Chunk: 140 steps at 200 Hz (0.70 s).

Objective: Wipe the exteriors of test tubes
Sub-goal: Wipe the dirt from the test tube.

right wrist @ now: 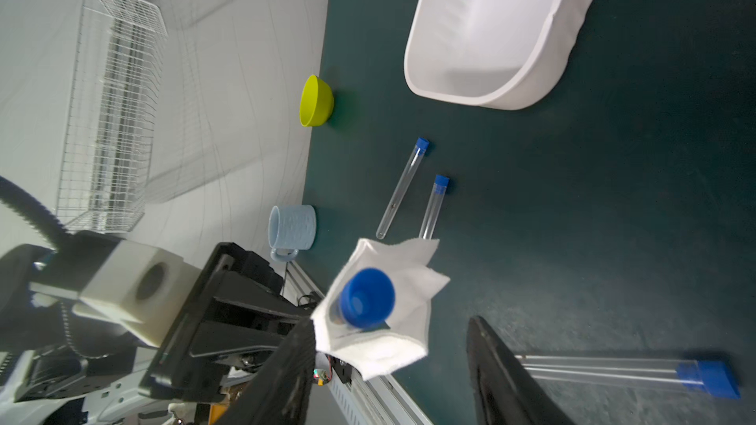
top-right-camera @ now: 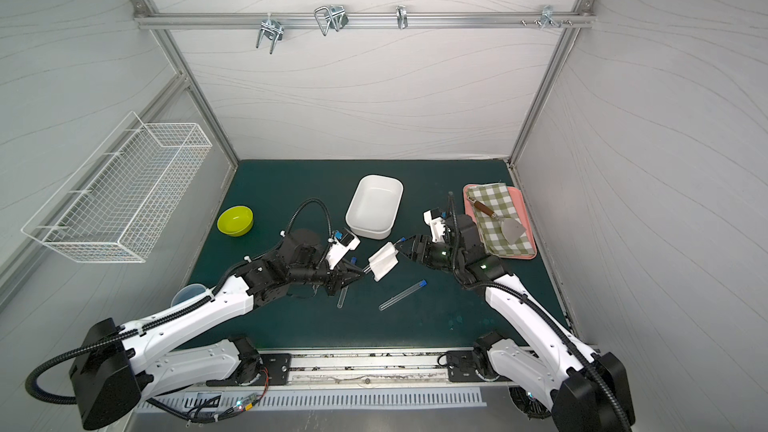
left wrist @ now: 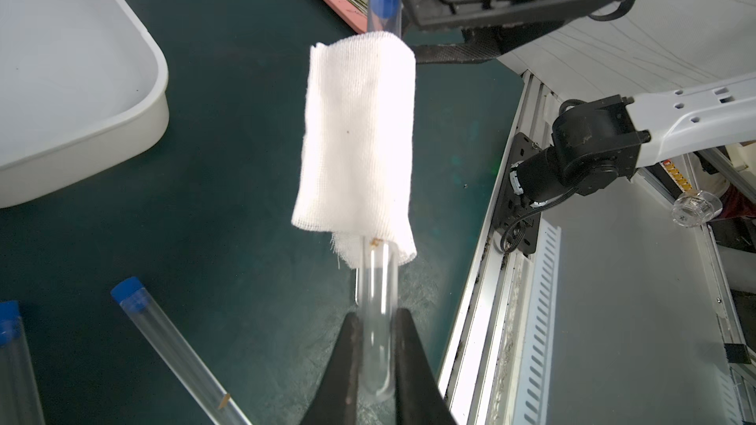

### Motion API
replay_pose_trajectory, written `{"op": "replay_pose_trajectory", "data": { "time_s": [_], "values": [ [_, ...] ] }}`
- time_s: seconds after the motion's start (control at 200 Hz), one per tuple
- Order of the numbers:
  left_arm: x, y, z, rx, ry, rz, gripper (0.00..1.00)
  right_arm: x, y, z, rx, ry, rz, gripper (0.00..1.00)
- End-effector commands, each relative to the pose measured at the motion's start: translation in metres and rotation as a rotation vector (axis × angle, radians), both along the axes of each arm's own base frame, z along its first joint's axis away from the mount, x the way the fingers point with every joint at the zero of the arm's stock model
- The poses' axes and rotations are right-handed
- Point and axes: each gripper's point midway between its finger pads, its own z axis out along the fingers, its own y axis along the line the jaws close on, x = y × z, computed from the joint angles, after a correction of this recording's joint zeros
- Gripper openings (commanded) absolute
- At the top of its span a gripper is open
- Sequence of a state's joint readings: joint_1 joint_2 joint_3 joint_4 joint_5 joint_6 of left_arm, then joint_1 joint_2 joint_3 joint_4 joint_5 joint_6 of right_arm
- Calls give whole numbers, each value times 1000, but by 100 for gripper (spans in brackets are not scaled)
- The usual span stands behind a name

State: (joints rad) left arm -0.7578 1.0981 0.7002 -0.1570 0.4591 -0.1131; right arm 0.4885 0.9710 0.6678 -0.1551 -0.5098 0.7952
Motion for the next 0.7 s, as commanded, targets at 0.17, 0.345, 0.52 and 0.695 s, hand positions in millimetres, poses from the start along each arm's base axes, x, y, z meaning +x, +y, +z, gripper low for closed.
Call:
{"op": "replay_pose_trajectory", "data": {
  "time_s": [0.17,0.345,0.52,0.695],
  "values": [
    [5,-6,13,-48,-40,3,10,17,9,19,114,-29,-37,51],
    [6,-7,15,-58,-42,5,10,20,12,18,125,-20,-35,36],
    [8,-9,13,-64,-33,11,9,20,13,17,129,-14,-28,27],
    [8,-11,13,-73,-27,10,10,20,13,17,127,-12,-27,16]
  ]
}}
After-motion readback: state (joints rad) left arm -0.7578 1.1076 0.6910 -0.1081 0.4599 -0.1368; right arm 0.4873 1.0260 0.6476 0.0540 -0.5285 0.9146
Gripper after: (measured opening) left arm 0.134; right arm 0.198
